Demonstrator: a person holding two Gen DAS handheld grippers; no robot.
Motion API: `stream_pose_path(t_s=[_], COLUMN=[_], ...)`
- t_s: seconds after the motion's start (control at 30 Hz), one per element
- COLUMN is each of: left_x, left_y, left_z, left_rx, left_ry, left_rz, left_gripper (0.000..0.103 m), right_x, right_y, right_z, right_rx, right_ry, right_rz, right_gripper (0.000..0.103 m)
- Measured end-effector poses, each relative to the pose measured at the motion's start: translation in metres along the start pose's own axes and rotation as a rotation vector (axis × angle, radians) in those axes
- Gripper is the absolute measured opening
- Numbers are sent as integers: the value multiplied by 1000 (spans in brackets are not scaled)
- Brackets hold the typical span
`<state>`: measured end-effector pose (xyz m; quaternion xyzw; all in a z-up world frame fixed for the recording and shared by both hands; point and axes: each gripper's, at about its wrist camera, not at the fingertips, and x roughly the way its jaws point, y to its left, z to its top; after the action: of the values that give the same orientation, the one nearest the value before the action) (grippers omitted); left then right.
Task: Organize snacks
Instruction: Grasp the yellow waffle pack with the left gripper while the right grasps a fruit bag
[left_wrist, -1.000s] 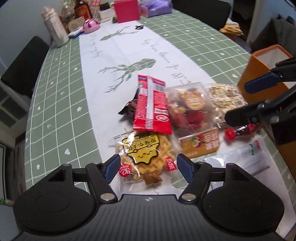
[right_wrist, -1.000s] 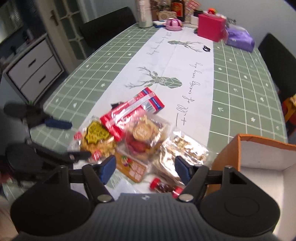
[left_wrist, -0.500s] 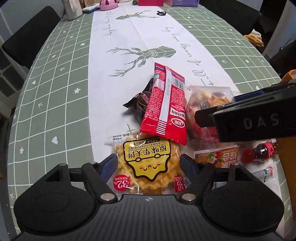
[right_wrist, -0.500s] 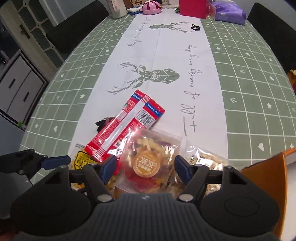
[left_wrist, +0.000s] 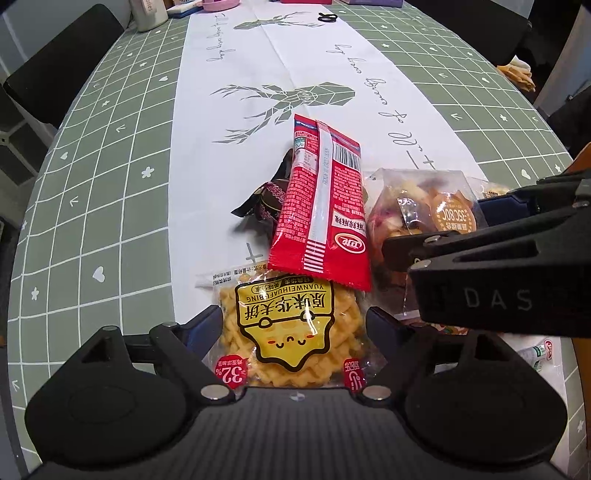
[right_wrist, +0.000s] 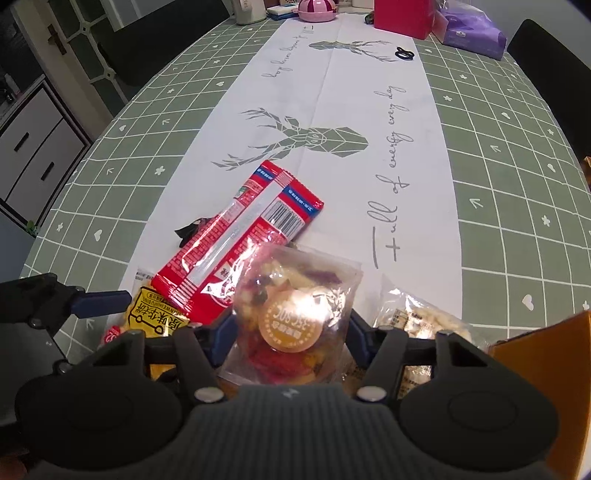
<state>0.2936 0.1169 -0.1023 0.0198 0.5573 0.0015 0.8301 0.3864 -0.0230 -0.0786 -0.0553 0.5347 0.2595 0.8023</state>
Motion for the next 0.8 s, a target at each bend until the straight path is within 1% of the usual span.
stream_pose_path(t_s=[0.07,0.2,0.3,0.4,0.53,0.57,0.63,0.8], left_x=[2,-1,-4,-10,-19,-22,-28,-54], left_y=[-2,0,0,-3,-13,-16,-21,-33], left_z=[-1,-7,-14,-21,-34,-39,-47,-65], left_rx=[7,10,24,36,79,87,99,130], left_ry=[5,28,43,57,65,61,47,8], left_rz=[12,6,6,9,22,27,34,21], left_gripper=[99,100,99,92,87,87,82,77], right_x=[-4,-21,-35,-46,-60,-64,-73,-98], right_y=[2,9,9,9,8,8,8,5], right_z=[-2,-9,-12,-17,-29,-33,-42,-66], right_rx=[-3,-47,-47,-47,-48,-50,-63,-104], right_ry=[5,-24,-37,-32,-27,-26,-26,-31], right_rz=[4,5,21,26,49,55,58,60], right_gripper=[53,53,53,53,53,53,53,53])
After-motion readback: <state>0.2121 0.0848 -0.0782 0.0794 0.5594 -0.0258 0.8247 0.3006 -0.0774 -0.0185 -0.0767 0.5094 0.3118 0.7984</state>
